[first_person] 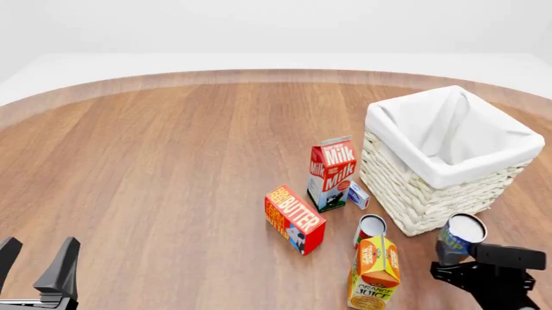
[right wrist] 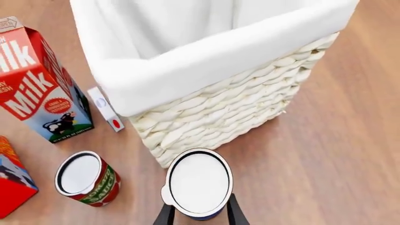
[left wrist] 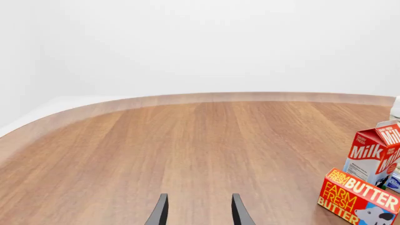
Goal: Pick up the alphabet soup, and put it in the basket.
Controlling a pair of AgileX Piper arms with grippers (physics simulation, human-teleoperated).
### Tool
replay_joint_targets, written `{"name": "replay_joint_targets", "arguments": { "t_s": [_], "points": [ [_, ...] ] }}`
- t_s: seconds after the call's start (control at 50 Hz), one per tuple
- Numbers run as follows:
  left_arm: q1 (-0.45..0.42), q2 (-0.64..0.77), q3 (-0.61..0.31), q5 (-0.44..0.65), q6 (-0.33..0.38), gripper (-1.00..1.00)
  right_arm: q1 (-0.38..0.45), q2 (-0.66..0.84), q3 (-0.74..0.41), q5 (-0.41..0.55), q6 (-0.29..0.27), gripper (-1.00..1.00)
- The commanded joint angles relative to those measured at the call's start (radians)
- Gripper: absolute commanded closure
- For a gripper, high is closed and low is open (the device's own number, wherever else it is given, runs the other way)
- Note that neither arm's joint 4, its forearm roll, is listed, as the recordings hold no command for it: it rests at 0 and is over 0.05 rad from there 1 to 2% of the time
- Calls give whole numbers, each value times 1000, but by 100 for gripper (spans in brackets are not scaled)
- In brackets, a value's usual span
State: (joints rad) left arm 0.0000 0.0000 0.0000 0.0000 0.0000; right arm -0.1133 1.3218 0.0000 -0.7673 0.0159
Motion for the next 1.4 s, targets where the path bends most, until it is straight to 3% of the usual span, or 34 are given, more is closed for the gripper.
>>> {"name": "replay_joint_targets", "arguments": {
  "t_s": [0.02, 0.32, 0.44, 0.72, 0.88, 1.08, 1.4],
  "points": [
    [0, 0, 0, 0, 0, -100, -2, -124, 0, 100, 5, 100],
    [0, 0, 0, 0, 0, -100, 5, -203, 0, 164, -4, 100],
    [0, 0, 0, 0, 0, -100, 8, -291, 0, 233, -15, 100],
    [0, 0, 0, 0, 0, -100, 13, -334, -1, 265, -22, 100],
    [0, 0, 0, 0, 0, -100, 17, -416, -9, 340, -34, 100],
    [0, 0, 0, 0, 0, -100, 5, -591, -64, 539, -60, 100],
    [0, 0, 0, 0, 0, -100, 15, -648, -127, 640, -86, 100]
  ]
}}
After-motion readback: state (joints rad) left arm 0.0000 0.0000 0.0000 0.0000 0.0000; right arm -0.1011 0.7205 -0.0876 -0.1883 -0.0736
